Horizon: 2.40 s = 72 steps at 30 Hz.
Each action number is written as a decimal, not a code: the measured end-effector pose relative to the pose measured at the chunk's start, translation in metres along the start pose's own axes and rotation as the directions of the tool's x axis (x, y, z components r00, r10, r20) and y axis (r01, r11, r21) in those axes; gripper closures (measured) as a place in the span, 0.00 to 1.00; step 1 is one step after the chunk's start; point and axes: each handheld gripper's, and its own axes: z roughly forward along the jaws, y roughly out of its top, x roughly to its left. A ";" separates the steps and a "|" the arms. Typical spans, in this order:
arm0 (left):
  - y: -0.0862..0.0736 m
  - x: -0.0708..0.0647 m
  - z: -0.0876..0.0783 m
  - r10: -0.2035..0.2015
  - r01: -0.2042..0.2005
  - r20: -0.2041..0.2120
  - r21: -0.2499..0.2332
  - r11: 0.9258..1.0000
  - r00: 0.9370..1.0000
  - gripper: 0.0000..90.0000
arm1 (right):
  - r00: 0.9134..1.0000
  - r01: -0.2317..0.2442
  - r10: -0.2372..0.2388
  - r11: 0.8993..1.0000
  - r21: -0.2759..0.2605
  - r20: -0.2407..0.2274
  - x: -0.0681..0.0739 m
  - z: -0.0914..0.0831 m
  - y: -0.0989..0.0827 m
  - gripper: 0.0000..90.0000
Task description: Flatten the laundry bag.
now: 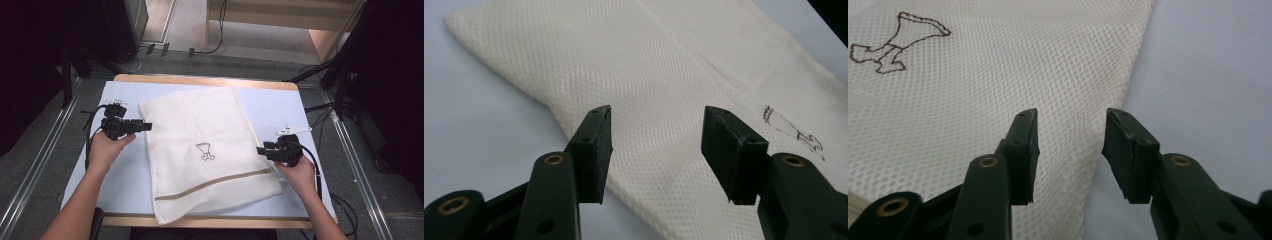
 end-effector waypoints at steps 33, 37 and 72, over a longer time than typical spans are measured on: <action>-0.053 -0.005 0.030 -0.094 0.085 0.037 0.192 0.978 0.995 0.86 | 0.999 -0.012 0.010 0.999 0.050 0.047 -0.015 0.043 0.011 0.69; -0.049 -0.005 0.034 -0.081 0.071 0.039 0.207 0.976 0.996 0.96 | 0.999 -0.018 0.015 0.998 0.054 0.044 -0.014 0.045 0.011 0.88; 0.015 0.030 0.059 -0.058 0.058 0.001 0.076 0.995 0.998 0.95 | 0.997 -0.018 0.016 0.999 0.034 0.075 0.003 0.042 0.005 0.92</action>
